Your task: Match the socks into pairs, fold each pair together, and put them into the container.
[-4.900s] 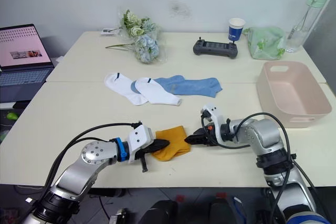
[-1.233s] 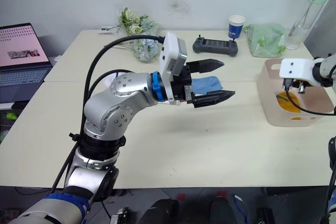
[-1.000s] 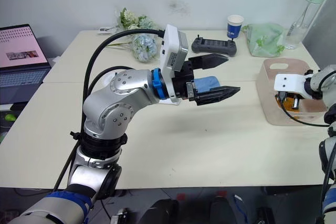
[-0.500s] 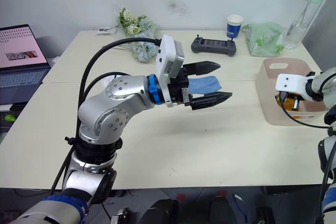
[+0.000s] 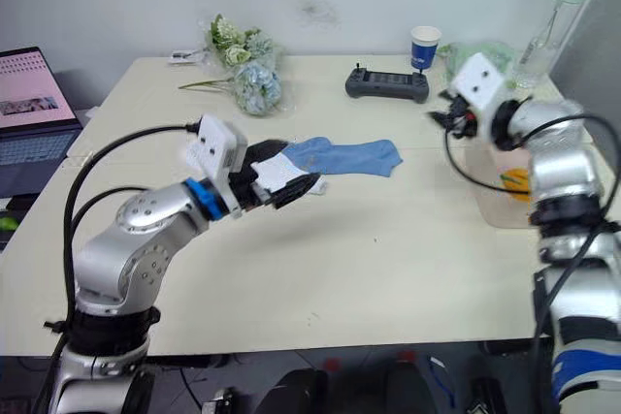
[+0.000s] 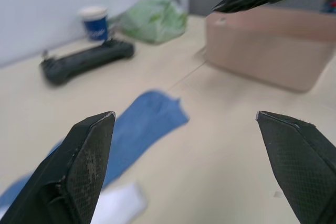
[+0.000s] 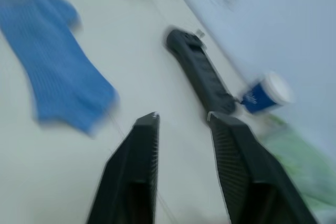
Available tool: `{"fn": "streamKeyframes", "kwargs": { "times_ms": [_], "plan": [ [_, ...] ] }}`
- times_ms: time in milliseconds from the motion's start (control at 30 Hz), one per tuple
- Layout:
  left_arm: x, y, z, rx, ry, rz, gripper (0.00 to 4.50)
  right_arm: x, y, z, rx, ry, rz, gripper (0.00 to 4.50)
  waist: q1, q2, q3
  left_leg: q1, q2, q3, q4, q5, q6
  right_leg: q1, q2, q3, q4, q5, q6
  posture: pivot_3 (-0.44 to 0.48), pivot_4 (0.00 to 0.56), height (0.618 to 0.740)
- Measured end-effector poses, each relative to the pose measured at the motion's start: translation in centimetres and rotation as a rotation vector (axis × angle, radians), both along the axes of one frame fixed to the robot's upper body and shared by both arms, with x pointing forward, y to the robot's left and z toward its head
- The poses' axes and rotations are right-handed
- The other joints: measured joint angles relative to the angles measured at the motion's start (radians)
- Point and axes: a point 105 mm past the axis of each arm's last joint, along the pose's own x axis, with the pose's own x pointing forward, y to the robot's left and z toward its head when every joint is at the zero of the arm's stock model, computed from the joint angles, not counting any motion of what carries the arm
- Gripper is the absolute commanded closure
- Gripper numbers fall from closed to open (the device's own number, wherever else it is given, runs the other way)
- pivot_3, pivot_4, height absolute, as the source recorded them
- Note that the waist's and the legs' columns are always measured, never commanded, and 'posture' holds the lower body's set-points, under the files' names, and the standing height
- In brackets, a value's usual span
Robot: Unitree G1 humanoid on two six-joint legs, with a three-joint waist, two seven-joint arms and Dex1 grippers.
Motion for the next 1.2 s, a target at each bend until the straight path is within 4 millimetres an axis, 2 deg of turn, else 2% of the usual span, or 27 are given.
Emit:
{"fn": "streamKeyframes", "kwargs": {
  "times_ms": [100,167,233,333,433,567,700,867,1000,1067,1200],
  "plan": [
    [-0.8,2.0,-2.3,0.007,0.048,0.088,0.0,-2.6,2.8,-1.4,0.137,0.054,0.055,0.78,0.02,0.0,0.0,-0.001,0.0,-0.002,0.0,0.0,0.0,0.0,0.0,0.0,0.0,0.0,0.0,0.0,0.15,0.74],
    [-1.5,3.6,-3.9,0.025,0.067,0.16,0.0,-4.5,4.0,-3.5,0.16,0.091,0.076,0.12,0.029,0.0,-0.001,0.0,0.0,-0.003,0.0,0.0,0.0,0.001,0.0,0.001,-0.001,0.0,-0.001,0.0,0.15,0.74],
    [-2.4,5.2,-6.1,0.043,0.101,0.237,0.0,-6.2,4.4,-7.0,0.141,0.164,0.08,0.02,0.032,0.0,-0.001,0.001,-0.001,-0.002,0.0,0.0,0.0,0.002,0.0,0.001,-0.001,0.001,-0.001,0.0,0.15,0.74],
    [-4.2,6.5,-9.1,0.03,0.154,0.313,0.0,-7.7,3.2,-11.5,0.099,0.224,0.017,0.02,0.031,0.0,-0.001,0.001,-0.002,-0.002,0.0,0.0,0.001,0.001,0.0,0.002,0.0,0.001,-0.001,0.0,0.15,0.74],
    [-5.8,7.4,-10.8,-0.01,0.174,0.381,0.0,-9.2,1.9,-14.3,0.069,0.223,-0.033,0.02,0.03,0.0,-0.001,0.002,-0.001,-0.001,-0.001,0.0,0.001,0.001,0.0,0.002,0.0,0.001,-0.001,0.0,0.15,0.74],
    [-6.9,8.3,-11.4,-0.021,0.166,0.437,0.0,-11.0,1.3,-16.6,0.064,0.242,-0.056,0.02,0.029,0.0,-0.001,0.004,0.001,0.0,-0.001,-0.001,0.001,0.003,0.002,0.002,0.0,0.002,-0.002,0.0,0.15,0.74],
    [-7.3,9.1,-11.5,-0.015,0.16,0.474,0.0,-11.3,1.2,-16.8,0.094,0.229,-0.091,0.02,0.027,0.001,-0.001,0.004,0.002,0.0,-0.001,-0.001,0.001,0.002,0.003,0.002,0.0,0.002,-0.002,0.0,0.15,0.74],
    [-6.5,8.7,-10.7,-0.015,0.128,0.456,0.0,-9.7,2.0,-14.8,0.157,0.163,-0.119,0.02,0.027,0.001,-0.001,0.004,0.003,0.0,-0.001,-0.001,0.001,0.003,0.004,0.001,0.0,0.002,-0.002,0.0,0.15,0.74],
    [-3.5,6.7,-7.7,0.005,0.02,0.365,0.0,-8.1,4.2,-11.8,0.192,0.105,-0.051,0.02,0.027,0.0,-0.002,0.004,0.003,0.0,-0.001,-0.001,0.001,0.003,0.005,0.0,-0.001,0.002,-0.003,0.0,0.15,0.74],
    [-2.0,6.1,-7.0,0.021,0.0,0.343,0.0,-7.7,4.7,-11.3,0.196,0.105,-0.027,0.02,0.027,0.0,-0.002,0.004,0.003,0.0,-0.001,-0.001,0.001,0.003,0.005,0.0,-0.001,0.002,-0.003,0.0,0.15,0.74],
    [2.3,4.9,-5.5,0.044,-0.029,0.328,0.0,-7.2,6.0,-10.3,0.184,0.099,0.04,0.02,0.026,0.0,-0.002,0.003,0.003,-0.001,0.0,-0.001,0.001,0.002,0.005,-0.001,0.0,0.003,-0.003,0.0,0.15,0.74]
  ]
}}
